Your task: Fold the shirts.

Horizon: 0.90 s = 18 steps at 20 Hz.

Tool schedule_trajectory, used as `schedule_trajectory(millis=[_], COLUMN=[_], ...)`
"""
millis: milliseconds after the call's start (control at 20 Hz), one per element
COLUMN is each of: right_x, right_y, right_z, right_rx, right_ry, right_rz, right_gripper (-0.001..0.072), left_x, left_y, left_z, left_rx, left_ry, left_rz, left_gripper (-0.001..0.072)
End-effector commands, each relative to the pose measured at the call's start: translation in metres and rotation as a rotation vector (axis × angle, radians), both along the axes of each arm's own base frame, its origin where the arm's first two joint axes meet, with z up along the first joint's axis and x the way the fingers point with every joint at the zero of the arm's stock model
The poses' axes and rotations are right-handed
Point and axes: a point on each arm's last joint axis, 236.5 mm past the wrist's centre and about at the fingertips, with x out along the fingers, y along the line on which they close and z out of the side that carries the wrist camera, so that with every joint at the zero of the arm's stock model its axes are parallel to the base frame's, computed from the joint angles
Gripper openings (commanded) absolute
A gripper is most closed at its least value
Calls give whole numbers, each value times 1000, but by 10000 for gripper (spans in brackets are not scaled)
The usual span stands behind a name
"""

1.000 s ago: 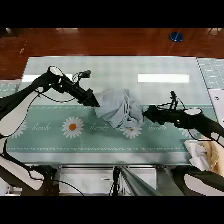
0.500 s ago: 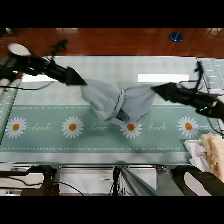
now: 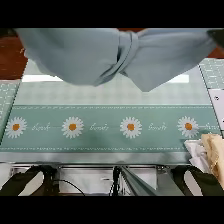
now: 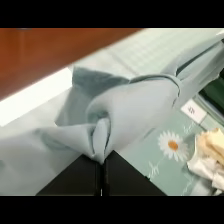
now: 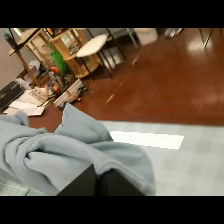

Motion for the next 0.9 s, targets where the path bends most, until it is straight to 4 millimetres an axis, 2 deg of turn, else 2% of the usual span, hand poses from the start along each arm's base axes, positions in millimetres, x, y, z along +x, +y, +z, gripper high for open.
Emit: schedule_trajectory(millis=[0,100,250,300,350,400,500,600,750,850], right_x=[-51,-76,-110,-120,-128,-128,-119,-102,-53,-28], right_y=[4,2,-15,-18,-20,-17,-19,-18,-15,-19], right_z=[39,32,-2,-18,-34,-40,-68,-114,-184,-233], right_rx=[-117,-213,-354,-380,-398,-381,-373,-330,-191,-132], right_ry=[-28,37,220,299,374,395,485,606,679,734], right_rz=[-28,-40,-79,-69,-50,-39,-5,51,54,30], right_gripper=[22,22,22,22,22,21,21,21,21,21], left_x=[-73,-106,-150,-159,-161,-160,-153,-133,-84,-55], left_y=[-6,-11,-10,-6,-5,-5,-4,-5,-6,-17], left_z=[40,27,-19,-35,-40,-47,-77,-122,-214,-276], left_rx=[-33,-15,70,103,86,82,70,25,-67,-120], left_ry=[-109,-30,205,290,331,359,467,596,743,777], left_rz=[38,20,-6,1,19,19,14,12,35,43], left_gripper=[18,18,18,19,19,19,18,18,19,19])
